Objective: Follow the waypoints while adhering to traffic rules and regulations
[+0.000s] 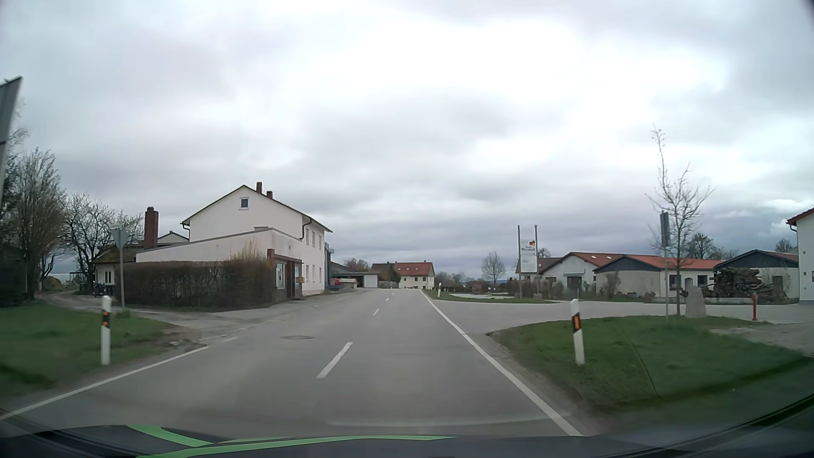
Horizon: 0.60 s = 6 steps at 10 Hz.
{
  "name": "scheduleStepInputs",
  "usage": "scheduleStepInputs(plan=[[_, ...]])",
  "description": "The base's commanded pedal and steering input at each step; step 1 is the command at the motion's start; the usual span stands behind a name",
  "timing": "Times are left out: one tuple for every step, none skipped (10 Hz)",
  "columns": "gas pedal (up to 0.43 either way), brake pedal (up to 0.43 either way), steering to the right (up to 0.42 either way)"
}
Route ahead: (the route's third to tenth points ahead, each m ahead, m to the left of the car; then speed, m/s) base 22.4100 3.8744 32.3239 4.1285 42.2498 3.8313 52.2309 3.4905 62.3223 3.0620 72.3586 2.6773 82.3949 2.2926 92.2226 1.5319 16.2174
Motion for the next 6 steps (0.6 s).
scheduleStepInputs(plan=[[0.209,0.000,0.003],[0.209,0.000,0.003],[0.197,0.000,0.002],[0.197,0.000,0.000],[0.197,0.000,-0.001],[0.197,0.000,-0.001]])
